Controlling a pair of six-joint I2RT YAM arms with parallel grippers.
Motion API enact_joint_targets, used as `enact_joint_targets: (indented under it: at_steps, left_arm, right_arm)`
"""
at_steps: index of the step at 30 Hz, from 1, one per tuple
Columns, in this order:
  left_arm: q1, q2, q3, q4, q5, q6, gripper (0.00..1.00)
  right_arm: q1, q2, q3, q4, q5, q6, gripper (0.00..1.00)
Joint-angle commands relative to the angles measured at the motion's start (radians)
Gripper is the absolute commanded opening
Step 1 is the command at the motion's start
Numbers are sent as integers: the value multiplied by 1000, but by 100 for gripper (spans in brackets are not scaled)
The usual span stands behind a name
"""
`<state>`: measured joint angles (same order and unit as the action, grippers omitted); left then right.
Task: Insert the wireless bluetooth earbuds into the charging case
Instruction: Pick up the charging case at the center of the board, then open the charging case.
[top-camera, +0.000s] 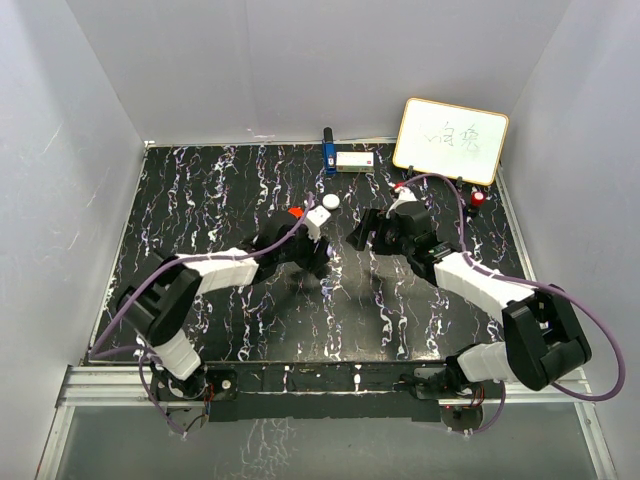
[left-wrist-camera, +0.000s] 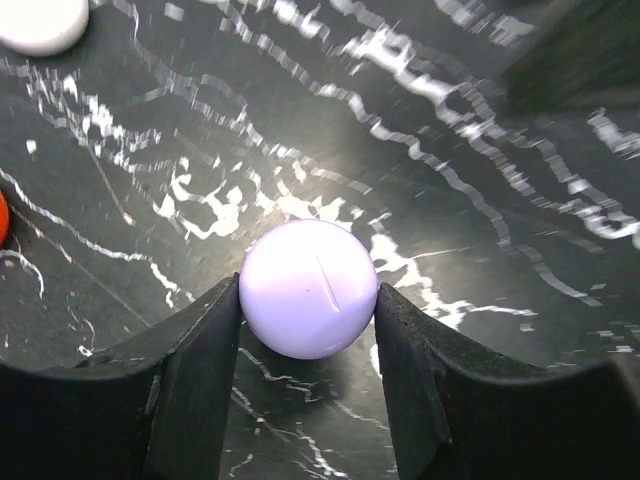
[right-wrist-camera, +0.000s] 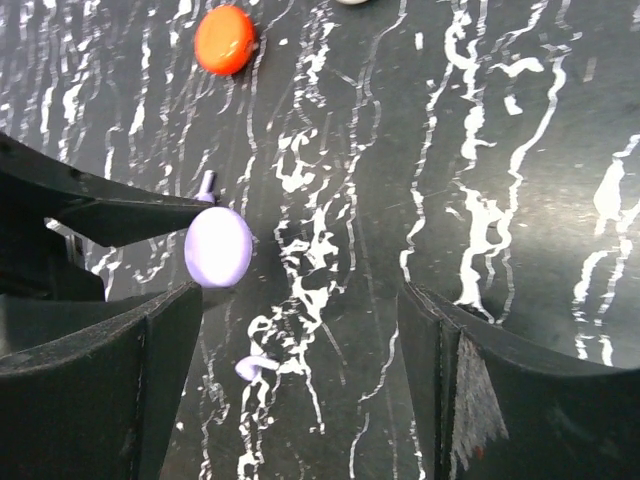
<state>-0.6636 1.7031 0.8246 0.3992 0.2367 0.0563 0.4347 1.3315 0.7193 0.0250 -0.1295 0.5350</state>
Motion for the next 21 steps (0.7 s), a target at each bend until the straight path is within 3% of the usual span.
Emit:
enact_joint_targets:
  at_steps: [1,7,21]
  left_arm:
    - [-18,-153,-22,85,74,-74,0]
    - [-37,-196,-35,124,84,-135,0]
    - [-71,-176,-24,129,61,-126,0]
  right_arm:
    - [-12,8,-19,151,-141,50,74]
    - [-13,14,-66,261,-256,118,64]
    - [-13,-19,-127,398,-326,228,59]
